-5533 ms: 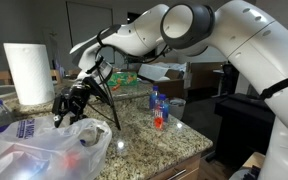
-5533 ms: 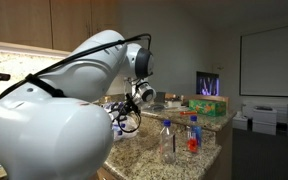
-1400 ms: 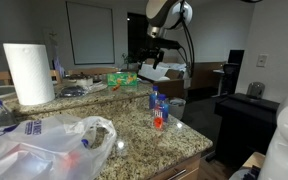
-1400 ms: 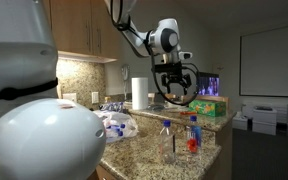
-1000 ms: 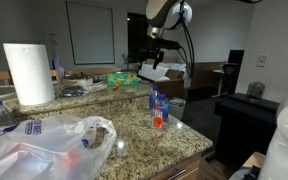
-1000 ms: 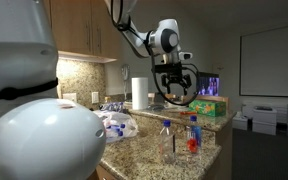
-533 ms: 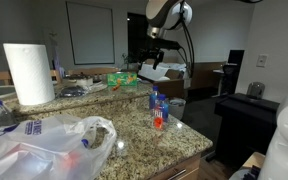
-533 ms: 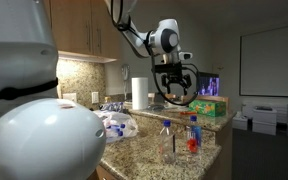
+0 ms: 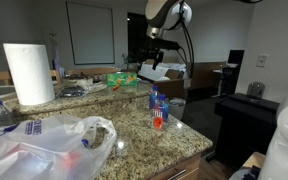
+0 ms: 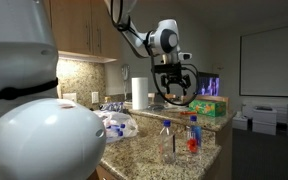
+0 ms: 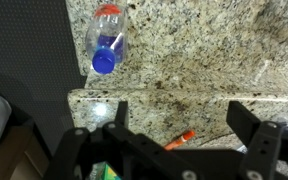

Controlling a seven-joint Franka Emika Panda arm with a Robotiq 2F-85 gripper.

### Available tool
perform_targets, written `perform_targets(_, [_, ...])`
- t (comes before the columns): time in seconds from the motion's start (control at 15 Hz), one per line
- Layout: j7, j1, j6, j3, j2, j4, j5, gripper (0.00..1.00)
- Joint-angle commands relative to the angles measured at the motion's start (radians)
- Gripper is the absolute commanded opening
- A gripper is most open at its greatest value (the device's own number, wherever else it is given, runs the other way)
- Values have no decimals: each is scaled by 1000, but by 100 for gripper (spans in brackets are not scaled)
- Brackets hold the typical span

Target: Put the bottles on the counter in the plastic bag

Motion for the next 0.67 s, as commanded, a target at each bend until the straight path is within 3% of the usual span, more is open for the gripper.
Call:
perform_targets(0.0, [20,-6,-23,9,7,-15,8,100])
perform_targets(0.6, [200,-14,-136,17,38,-15,28,100])
